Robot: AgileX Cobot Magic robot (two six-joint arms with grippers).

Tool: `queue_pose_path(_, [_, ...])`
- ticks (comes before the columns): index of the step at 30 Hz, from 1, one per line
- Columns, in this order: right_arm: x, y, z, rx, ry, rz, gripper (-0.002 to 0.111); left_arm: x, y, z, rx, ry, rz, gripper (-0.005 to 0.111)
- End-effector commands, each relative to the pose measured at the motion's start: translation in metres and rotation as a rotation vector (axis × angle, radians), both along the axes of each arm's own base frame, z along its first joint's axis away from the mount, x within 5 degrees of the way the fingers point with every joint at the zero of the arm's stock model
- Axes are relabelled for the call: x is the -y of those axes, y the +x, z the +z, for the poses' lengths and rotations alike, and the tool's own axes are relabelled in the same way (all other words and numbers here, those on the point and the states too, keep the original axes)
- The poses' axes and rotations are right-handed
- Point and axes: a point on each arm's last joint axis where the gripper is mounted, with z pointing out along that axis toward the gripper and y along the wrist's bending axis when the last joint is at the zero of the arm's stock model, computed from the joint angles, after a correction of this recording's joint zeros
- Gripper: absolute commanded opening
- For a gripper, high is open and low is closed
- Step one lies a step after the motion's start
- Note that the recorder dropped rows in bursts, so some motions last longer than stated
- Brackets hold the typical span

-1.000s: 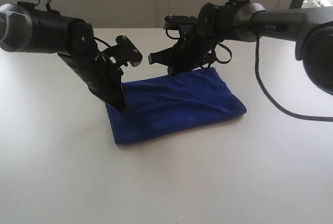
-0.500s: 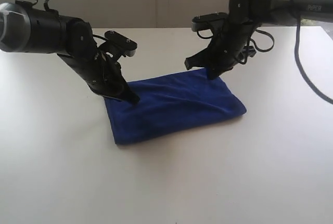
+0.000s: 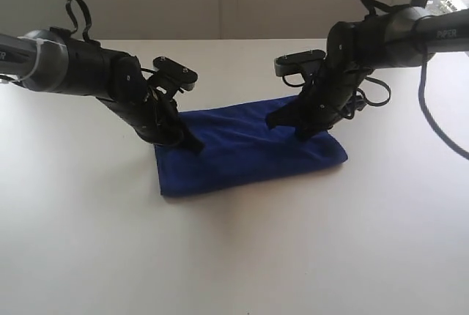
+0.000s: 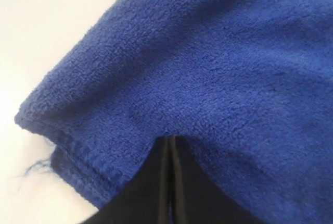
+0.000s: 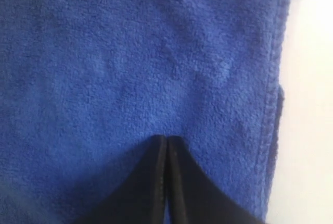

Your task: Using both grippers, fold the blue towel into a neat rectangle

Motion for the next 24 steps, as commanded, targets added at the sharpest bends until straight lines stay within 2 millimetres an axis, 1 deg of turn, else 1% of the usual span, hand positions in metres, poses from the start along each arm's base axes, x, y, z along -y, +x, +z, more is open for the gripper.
queue_pose_path(1, [0.003, -0.011, -0.008, -0.034, 0.002, -0.035, 0.000, 0.001, 0.002, -0.013, 0.013, 0.016, -0.026, 0.000])
queue_pose_path(4, [0.004, -0.017, -0.006, -0.030, 0.010, -0.060, 0.000, 0.003, 0.006, -0.011, 0.071, 0.013, -0.053, 0.000])
queue_pose_path(7, [0.005, -0.021, 0.001, -0.017, 0.018, -0.076, 0.000, 0.003, 0.009, -0.009, 0.111, 0.000, -0.052, 0.000])
queue_pose_path(11, [0.006, -0.027, 0.001, -0.013, 0.023, -0.090, 0.000, 0.004, 0.012, -0.006, 0.147, -0.015, -0.048, 0.000])
queue_pose_path(22, [0.006, -0.027, -0.002, 0.019, 0.033, -0.109, 0.000, 0.004, 0.011, -0.007, 0.136, -0.011, -0.049, 0.000])
queue_pose_path(24, [0.006, -0.026, 0.001, 0.037, 0.038, -0.111, 0.000, 0.004, 0.010, -0.003, 0.135, -0.011, -0.051, 0.000])
